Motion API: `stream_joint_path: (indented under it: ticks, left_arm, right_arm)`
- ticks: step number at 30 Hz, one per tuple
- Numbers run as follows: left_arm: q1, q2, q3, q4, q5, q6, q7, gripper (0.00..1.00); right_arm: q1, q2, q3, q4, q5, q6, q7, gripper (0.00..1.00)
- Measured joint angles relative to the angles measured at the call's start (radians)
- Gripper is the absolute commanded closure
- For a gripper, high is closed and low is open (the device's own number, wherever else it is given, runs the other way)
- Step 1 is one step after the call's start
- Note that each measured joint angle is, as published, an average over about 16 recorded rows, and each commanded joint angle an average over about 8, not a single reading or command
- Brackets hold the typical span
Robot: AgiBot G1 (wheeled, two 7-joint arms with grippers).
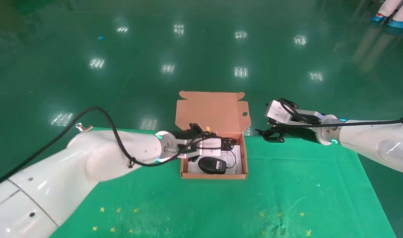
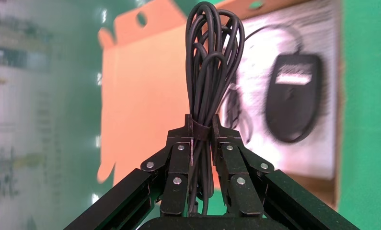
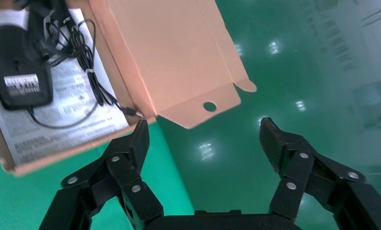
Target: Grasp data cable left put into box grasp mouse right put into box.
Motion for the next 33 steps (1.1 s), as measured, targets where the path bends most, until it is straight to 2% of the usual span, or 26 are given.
stream_joint_path:
  ticks: [1,2,9,10,20,33]
  left_arm:
    - [0.001,0.001,0.018,0.003,-0.017,-0.013,0.002,1.0]
    - [0.002,0.002,0.036,0.007,-0.034,-0.025,0.003,0.9]
    - [0.001,0.005,0.116,0.026,-0.122,-0.075,0.004,0.02]
    - [0.0,0.005,0.121,0.028,-0.129,-0.078,0.003,0.0]
    - [-0.001,-0.007,0.126,0.02,-0.151,-0.08,-0.003,0.0]
    - [-0.055,-0.082,0.077,-0.031,-0.207,-0.063,-0.053,0.0]
  right_arm:
    - [0.001,0.004,0.0,-0.001,0.0,-0.003,-0.003,0.0]
    - [0.002,0.007,0.0,-0.001,0.0,-0.006,-0.005,0.0]
    - [0.004,0.017,0.0,-0.003,0.001,-0.017,-0.014,0.0]
    - [0.004,0.017,0.0,-0.003,0.001,-0.017,-0.015,0.0]
    - [0.005,0.017,0.001,-0.004,0.003,-0.018,-0.015,0.0]
    - [0.02,0.038,0.015,0.014,0.018,-0.015,-0.03,0.0]
